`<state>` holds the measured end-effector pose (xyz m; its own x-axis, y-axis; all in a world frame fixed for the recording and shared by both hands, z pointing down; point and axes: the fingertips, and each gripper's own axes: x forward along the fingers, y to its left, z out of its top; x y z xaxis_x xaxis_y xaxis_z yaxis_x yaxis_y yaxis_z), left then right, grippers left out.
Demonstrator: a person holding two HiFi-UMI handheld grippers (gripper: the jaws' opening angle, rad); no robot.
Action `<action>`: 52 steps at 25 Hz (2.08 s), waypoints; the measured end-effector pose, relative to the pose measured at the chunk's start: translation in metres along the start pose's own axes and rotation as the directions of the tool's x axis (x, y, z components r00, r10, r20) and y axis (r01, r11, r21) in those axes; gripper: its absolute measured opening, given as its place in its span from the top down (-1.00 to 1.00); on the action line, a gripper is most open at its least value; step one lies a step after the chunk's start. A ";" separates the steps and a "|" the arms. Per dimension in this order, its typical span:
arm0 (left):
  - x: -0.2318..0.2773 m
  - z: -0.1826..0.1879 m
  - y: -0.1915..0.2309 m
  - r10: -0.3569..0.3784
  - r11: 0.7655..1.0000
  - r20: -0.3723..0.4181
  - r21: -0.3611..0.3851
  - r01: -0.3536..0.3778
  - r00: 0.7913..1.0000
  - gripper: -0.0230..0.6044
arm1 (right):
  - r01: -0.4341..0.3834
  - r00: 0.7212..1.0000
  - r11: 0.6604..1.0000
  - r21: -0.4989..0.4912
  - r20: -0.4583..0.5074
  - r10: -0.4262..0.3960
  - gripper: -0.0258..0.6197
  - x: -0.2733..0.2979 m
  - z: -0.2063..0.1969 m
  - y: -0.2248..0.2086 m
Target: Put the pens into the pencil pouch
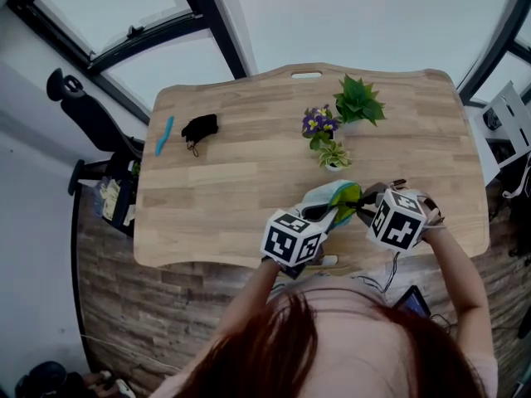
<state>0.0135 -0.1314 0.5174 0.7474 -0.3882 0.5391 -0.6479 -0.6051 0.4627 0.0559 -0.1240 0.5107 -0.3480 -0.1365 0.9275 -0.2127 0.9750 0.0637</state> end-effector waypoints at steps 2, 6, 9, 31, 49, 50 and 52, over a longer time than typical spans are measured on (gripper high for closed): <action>0.001 -0.002 -0.001 -0.003 1.000 -0.007 0.002 0.003 1.000 0.87 | -0.007 1.000 1.000 0.003 -0.004 0.007 0.77 0.005 0.000 0.000; 0.001 -0.005 -0.005 -0.017 1.000 -0.012 0.006 0.017 1.000 0.87 | -0.026 1.000 0.999 0.030 0.011 0.026 0.77 0.010 0.005 0.000; 0.001 -0.004 -0.009 -0.033 0.999 -0.006 -0.001 0.033 0.999 0.86 | -0.028 1.000 0.999 0.045 0.004 0.028 0.77 0.017 0.005 0.000; 0.001 0.006 0.008 0.017 0.997 0.030 -0.078 -0.014 0.999 0.86 | 0.052 0.979 0.981 0.187 0.184 -0.087 0.64 0.009 0.016 -0.020; -0.005 0.020 0.024 0.033 0.980 0.147 -0.199 -0.003 0.989 0.87 | 0.189 0.807 0.827 0.529 0.396 -0.438 0.86 -0.048 0.000 -0.066; -0.006 0.020 0.025 0.035 0.978 0.153 -0.207 -0.003 0.988 0.87 | 0.190 0.804 0.821 0.539 0.395 -0.445 0.87 -0.048 -0.003 -0.067; -0.006 0.022 0.028 0.041 0.975 0.164 -0.220 -0.004 0.986 0.86 | 0.204 0.793 0.810 0.551 0.392 -0.466 0.87 -0.049 -0.008 -0.070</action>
<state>-0.0062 -0.1610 0.5119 0.7339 -0.5217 0.4351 -0.6676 -0.4354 0.6039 0.0950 -0.1841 0.4639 -0.5348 -0.6314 0.5615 -0.7458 0.6651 0.0375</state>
